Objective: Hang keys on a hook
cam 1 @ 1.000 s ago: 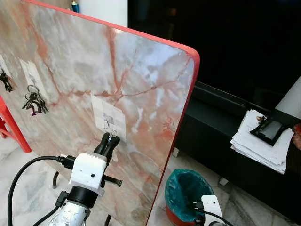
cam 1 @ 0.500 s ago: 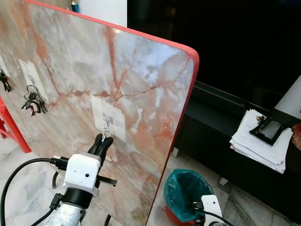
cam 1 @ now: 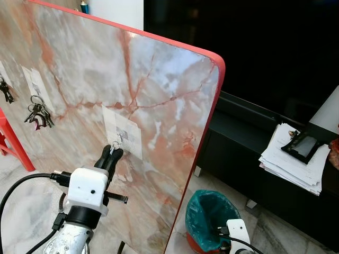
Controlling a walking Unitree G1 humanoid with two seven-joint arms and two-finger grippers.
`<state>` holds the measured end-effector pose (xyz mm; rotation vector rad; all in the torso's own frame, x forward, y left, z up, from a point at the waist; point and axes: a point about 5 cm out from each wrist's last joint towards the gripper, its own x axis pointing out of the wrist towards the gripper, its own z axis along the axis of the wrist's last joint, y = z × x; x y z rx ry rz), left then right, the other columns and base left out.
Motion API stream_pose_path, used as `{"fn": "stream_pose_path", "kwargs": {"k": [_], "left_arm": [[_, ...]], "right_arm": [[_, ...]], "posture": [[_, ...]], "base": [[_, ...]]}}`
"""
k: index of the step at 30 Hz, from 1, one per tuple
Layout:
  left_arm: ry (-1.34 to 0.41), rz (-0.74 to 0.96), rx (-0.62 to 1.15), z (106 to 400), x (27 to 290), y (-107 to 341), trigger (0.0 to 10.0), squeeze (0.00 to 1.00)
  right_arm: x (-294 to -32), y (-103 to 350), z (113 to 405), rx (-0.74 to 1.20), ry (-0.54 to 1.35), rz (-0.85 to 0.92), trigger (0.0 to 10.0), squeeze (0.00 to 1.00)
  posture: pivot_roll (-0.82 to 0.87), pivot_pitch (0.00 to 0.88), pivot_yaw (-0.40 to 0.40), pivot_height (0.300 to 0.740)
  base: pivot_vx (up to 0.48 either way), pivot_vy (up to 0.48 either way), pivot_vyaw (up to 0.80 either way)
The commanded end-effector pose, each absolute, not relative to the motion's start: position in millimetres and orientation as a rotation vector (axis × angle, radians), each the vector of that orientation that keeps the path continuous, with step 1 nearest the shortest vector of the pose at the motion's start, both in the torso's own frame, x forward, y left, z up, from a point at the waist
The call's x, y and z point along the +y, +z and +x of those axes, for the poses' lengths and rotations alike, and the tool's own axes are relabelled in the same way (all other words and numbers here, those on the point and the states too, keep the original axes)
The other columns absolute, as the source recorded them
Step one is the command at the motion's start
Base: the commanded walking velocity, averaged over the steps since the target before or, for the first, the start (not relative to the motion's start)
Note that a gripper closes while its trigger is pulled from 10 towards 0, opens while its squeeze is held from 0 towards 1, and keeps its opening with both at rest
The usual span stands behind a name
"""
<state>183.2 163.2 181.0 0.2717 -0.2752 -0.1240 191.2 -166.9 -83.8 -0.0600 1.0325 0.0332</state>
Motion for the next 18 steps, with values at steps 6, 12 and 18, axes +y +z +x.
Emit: {"fn": "stream_pose_path", "kwargs": {"k": [6, 12, 18], "left_arm": [[-0.147, 0.244, -0.248, 186.0, 162.7, 178.2, 10.0, 0.0], [-0.161, 0.239, -0.232, 186.6, 161.7, 174.8, 10.0, 0.0], [-0.142, 0.218, -0.233, 188.6, 163.7, 175.0, 10.0, 0.0]], "right_arm": [[-171.5, -83.2, 191.8, 1.043, 0.028, -0.077, 10.0, 0.0], [-171.5, -83.2, 191.9, 1.043, 0.027, -0.077, 10.0, 0.0], [-171.6, -83.2, 191.9, 1.043, 0.027, -0.076, 10.0, 0.0]], "posture": [[0.12, 0.0, -0.136, 0.74], [0.12, 0.0, -0.136, 0.74], [0.12, 0.0, -0.136, 0.74]], "base": [[0.0, 0.0, 0.0], [0.0, 0.0, 0.0], [0.0, 0.0, 0.0]]}}
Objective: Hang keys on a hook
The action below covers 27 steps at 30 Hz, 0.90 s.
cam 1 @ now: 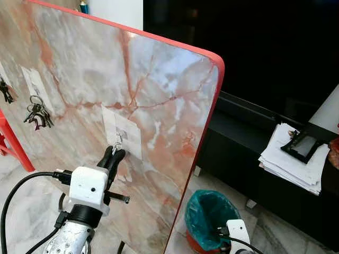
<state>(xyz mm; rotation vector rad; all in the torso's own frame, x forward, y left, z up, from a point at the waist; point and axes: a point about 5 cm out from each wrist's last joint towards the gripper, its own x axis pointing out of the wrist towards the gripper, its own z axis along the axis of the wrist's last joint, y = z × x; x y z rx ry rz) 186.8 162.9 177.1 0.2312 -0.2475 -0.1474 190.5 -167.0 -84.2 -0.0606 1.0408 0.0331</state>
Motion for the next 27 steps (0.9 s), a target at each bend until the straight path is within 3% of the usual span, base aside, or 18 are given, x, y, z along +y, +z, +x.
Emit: {"fn": "stream_pose_path", "kwargs": {"k": [1, 9, 27], "left_arm": [[-0.14, 0.215, -0.229, 188.5, 164.0, 174.5, 10.0, 0.0], [-0.091, 0.149, -0.211, 187.8, 170.2, 171.7, 10.0, 0.0], [-0.189, 0.12, -0.133, 187.6, 159.5, 159.1, 10.0, 0.0]], "right_arm": [[-171.6, -83.2, 191.9, 1.043, 0.027, -0.076, 10.0, 0.0], [-171.4, -83.2, 191.9, 1.044, 0.03, -0.075, 10.0, 0.0], [-171.6, -83.2, 191.9, 1.046, 0.029, -0.075, 10.0, 0.0]], "posture": [[0.12, 0.0, -0.136, 0.74], [0.12, 0.0, -0.138, 0.74], [0.12, 0.0, -0.138, 0.74]], "base": [[0.0, 0.0, 0.0], [0.0, 0.0, 0.0], [0.0, 0.0, 0.0]]}}
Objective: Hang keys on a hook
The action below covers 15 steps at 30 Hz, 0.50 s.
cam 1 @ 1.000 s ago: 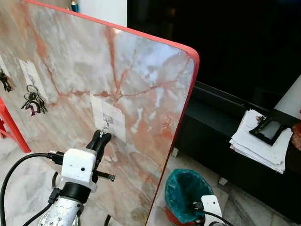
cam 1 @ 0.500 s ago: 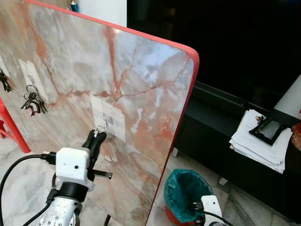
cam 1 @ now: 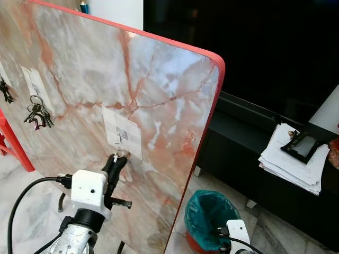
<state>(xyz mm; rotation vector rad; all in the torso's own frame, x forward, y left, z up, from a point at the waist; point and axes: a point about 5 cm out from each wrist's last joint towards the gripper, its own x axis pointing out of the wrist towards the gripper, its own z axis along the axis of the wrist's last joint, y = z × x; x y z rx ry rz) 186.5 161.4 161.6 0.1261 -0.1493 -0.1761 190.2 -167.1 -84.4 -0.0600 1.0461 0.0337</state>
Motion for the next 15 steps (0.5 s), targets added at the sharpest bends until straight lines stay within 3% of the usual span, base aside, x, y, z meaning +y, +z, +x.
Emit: {"fn": "stream_pose_path", "kwargs": {"k": [1, 15], "left_arm": [[-0.189, 0.12, -0.133, 187.6, 159.5, 159.1, 10.0, 0.0], [-0.224, 0.147, -0.236, 195.3, 155.9, 184.3, 10.0, 0.0]], "right_arm": [[-171.6, -83.2, 191.9, 1.046, 0.029, -0.075, 10.0, 0.0], [-171.4, -83.1, 192.1, 1.044, 0.028, -0.074, 10.0, 0.0]], "posture": [[0.12, 0.0, -0.138, 0.74], [0.12, 0.0, -0.138, 0.74]], "base": [[0.0, 0.0, 0.0], [0.0, 0.0, 0.0]]}}
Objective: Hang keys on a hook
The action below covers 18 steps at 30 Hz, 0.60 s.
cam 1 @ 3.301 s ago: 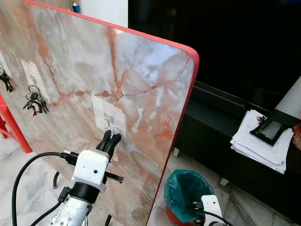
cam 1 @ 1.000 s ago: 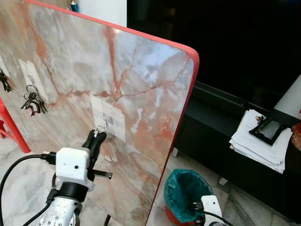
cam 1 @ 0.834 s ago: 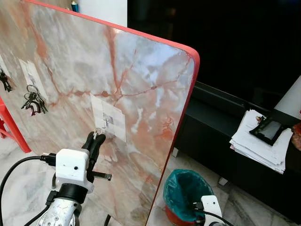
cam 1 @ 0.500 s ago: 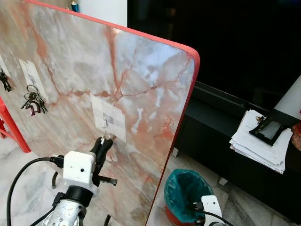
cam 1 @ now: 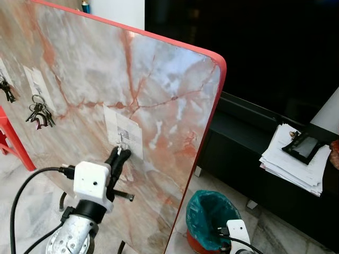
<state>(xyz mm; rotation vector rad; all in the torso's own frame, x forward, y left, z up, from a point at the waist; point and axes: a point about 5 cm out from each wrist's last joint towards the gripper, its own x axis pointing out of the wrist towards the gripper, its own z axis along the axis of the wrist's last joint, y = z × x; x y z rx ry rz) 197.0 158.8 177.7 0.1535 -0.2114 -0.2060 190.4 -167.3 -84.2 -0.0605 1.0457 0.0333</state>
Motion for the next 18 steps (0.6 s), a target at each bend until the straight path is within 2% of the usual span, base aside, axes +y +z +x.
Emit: {"fn": "stream_pose_path", "kwargs": {"k": [1, 18], "left_arm": [[-0.223, 0.148, -0.234, 195.0, 156.5, 183.9, 10.0, 0.0], [-0.16, 0.099, -0.198, 196.0, 166.4, 175.3, 10.0, 0.0]], "right_arm": [[-171.3, -83.1, 192.1, 1.044, 0.028, -0.074, 10.0, 0.0], [-171.5, -83.1, 192.0, 1.045, 0.029, -0.074, 10.0, 0.0]], "posture": [[0.12, 0.0, -0.138, 0.74], [0.12, 0.0, -0.141, 0.74]], "base": [[0.0, 0.0, 0.0], [0.0, 0.0, 0.0]]}}
